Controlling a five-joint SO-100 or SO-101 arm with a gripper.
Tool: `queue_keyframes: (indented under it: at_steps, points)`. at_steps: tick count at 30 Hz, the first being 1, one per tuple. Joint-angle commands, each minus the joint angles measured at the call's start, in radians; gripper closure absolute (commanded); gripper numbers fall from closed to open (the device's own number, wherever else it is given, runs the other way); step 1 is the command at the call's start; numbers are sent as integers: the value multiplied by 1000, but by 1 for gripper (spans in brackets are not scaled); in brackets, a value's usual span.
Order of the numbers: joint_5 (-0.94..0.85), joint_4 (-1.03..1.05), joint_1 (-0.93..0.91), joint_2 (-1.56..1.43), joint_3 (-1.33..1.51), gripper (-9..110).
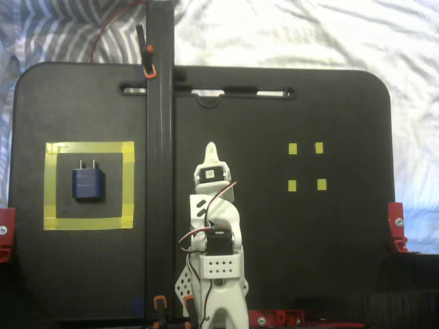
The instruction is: Grasp a block and put it in the designated area.
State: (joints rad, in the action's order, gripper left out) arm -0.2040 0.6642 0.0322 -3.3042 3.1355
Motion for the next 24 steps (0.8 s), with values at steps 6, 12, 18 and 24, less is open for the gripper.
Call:
queue_keyframes:
  at_steps: [6, 12, 18, 24]
  points:
    - [2, 97, 2, -8, 8, 102]
    - [17, 97, -8, -8, 8, 102]
    - [106, 95, -18, -8, 8, 102]
    - [117, 95, -18, -8, 8, 102]
